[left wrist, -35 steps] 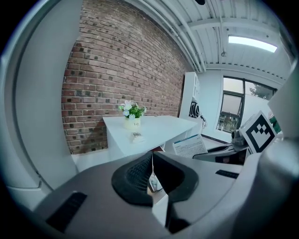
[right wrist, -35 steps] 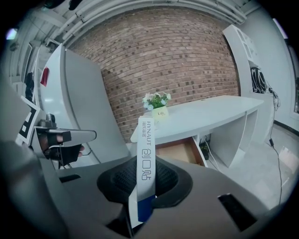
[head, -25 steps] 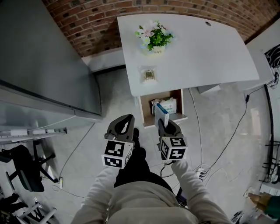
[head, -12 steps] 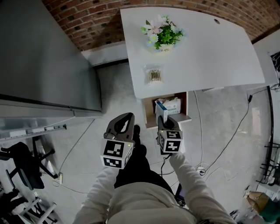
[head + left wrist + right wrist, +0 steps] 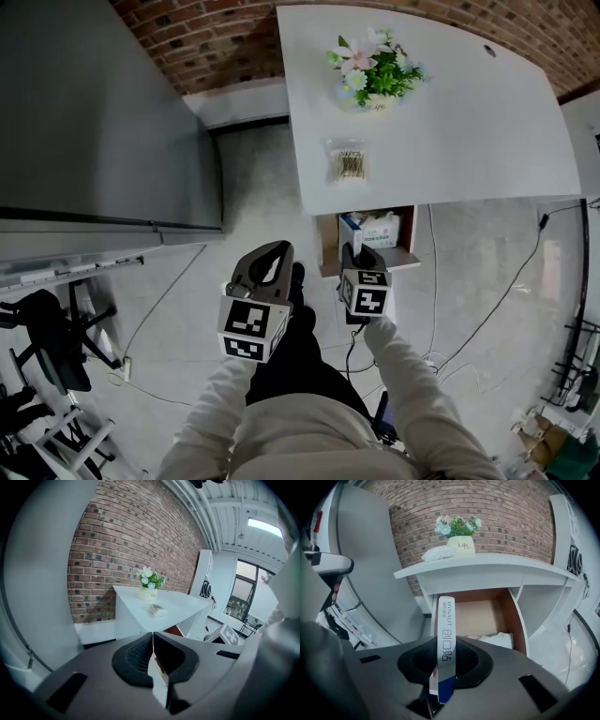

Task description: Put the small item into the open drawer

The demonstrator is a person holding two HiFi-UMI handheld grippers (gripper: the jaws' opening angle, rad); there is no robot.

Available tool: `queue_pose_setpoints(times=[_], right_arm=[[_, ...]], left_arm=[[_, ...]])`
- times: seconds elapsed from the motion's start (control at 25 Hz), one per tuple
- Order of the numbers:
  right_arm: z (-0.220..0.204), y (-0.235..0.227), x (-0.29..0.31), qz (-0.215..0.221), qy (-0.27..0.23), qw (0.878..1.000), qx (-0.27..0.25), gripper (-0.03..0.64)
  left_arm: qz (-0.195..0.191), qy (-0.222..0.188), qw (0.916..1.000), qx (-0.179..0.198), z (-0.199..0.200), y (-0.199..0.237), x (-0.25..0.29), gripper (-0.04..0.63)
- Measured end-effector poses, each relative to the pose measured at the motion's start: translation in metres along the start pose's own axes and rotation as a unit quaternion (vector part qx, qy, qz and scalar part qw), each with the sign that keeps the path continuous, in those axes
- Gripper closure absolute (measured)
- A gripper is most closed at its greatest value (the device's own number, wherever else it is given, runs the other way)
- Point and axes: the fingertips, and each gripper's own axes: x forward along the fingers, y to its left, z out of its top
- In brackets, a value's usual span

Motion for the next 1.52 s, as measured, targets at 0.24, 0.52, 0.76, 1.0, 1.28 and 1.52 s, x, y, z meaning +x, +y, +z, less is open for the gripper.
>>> queue_pose_setpoints(times=[0.24, 0.52, 0.76, 1.0, 1.28, 1.52], right_arm=[[-0.007, -0.001, 0.027, -0.005, 0.02, 1.0, -0.006, 0.528], [-0.017, -0.003, 0.05, -0.012, 0.051, 0.998, -0.017, 0.528], [-0.02, 0.001, 0.065, -0.007, 0.062, 0.998, -0.024, 0.528], [-0.028, -0.007, 0.079, -0.025, 0.077, 0.996, -0.029, 0.528], [-0.036, -0.01, 0.092, -0.037, 0.097, 0.994, -0.035, 0.528], [-0.046, -0.009, 0.107, -0.035, 0.11, 0.993, -0.022, 0.528]], left_arm=[[-0.001, 0.007, 1.0, -0.002, -0.008, 0.004, 0.007, 0.574], [0.0, 0.014, 0.9999, 0.0, -0.012, 0.006, 0.012, 0.574], [0.013, 0.021, 0.9997, -0.005, -0.022, 0.017, 0.01, 0.574], [0.02, 0.031, 0.9993, -0.004, -0.033, 0.022, 0.007, 0.574], [0.027, 0.032, 0.9991, -0.003, -0.036, 0.031, 0.007, 0.574], [0.032, 0.036, 0.9988, -0.008, -0.041, 0.034, 0.01, 0.574]])
